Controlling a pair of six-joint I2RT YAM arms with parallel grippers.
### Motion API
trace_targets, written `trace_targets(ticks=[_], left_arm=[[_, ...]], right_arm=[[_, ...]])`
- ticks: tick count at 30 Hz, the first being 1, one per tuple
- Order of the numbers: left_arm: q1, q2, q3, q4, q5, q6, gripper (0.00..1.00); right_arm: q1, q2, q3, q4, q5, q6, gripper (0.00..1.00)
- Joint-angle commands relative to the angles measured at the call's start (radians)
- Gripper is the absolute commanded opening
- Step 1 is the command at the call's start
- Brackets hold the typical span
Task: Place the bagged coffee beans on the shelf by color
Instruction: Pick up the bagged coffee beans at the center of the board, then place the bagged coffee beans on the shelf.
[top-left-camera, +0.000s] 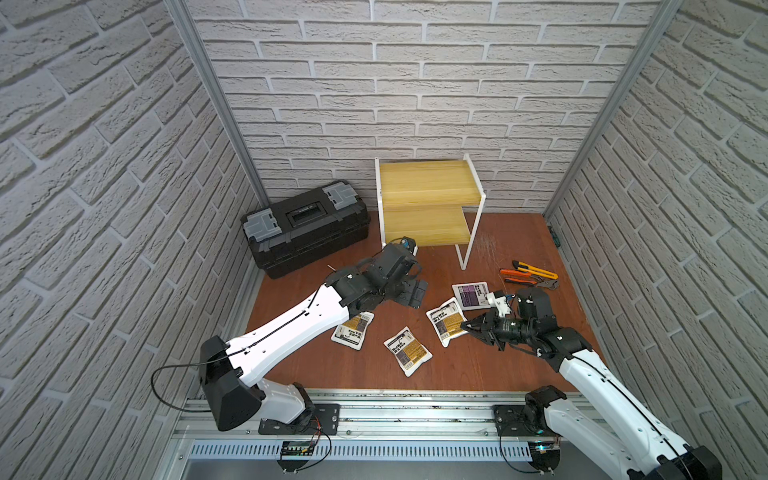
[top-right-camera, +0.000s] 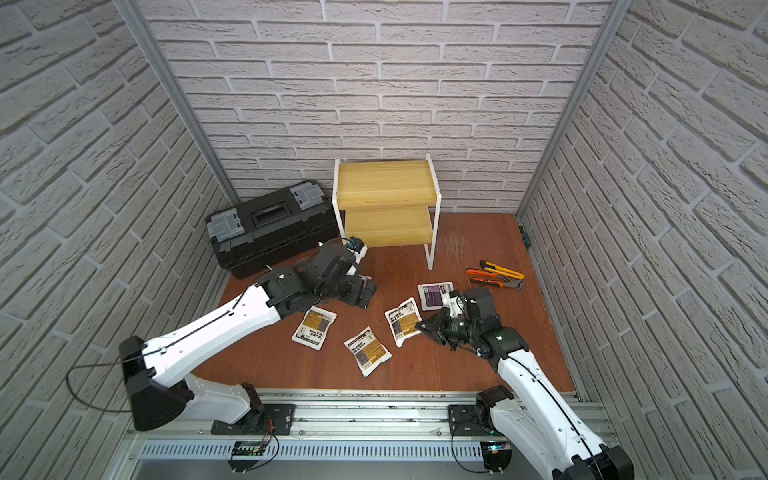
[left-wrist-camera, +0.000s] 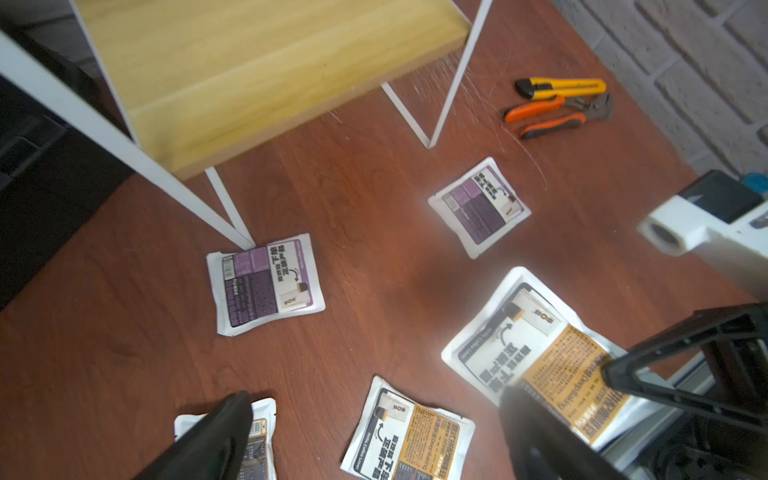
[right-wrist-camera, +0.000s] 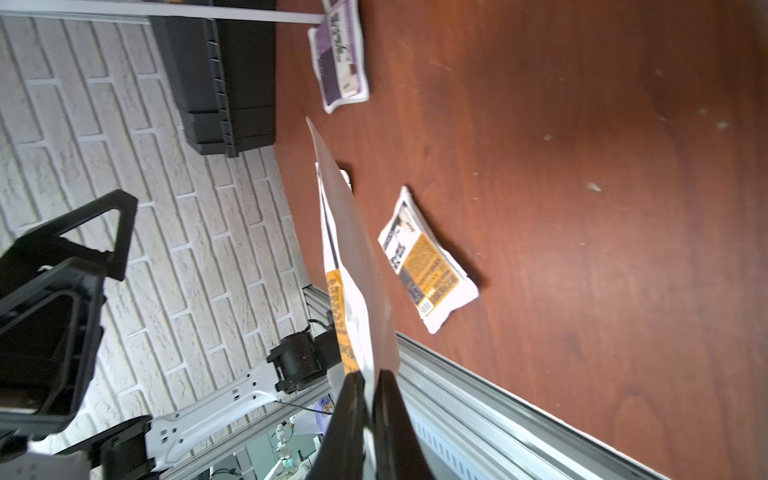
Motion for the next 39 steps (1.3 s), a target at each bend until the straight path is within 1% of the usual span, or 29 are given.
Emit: trace_targets(ticks=[1,9,14,19,24,30,34,39], left_arm=[[0.041,-0.06,0.035,0.001,-0.048,-0.04,0.98],[0.132,-0.094,0.14,-0.018,-0.048,-0.021,0.98],[0.19,-0.107,0.185,-0.016,-0.021,-0.028,0.98],[0.263,-0.123,0.223,-0.008,0.007,-0.03,0.99],[0.344,-0.114,0.265,-0.009,0.042,-0.042,0.99],[0.439,-0.059,0.338,0.01,0.126,-0.071,0.98],[0.505,0.0,0.399,0.004,0.17,-0.09,0.98],[0.585,0.057,0.438,0.024,0.213,-0.109,0.98]], right_arm=[[-0.005,0.003,0.092,-0.012,-0.035,0.011,0.06],[-0.003,0.057,0.257,-0.011,-0.058,0.03,0.07],[0.001,0.072,0.342,-0.009,-0.056,0.047,0.06],[0.01,0.099,0.441,-0.011,-0.04,0.061,0.06],[0.027,0.159,0.538,0.046,-0.006,0.1,0.06],[0.067,0.28,0.689,0.077,0.049,0.114,0.08],[0.09,0.361,0.774,0.115,0.102,0.148,0.08],[0.104,0.468,0.871,0.169,0.174,0.199,0.08]])
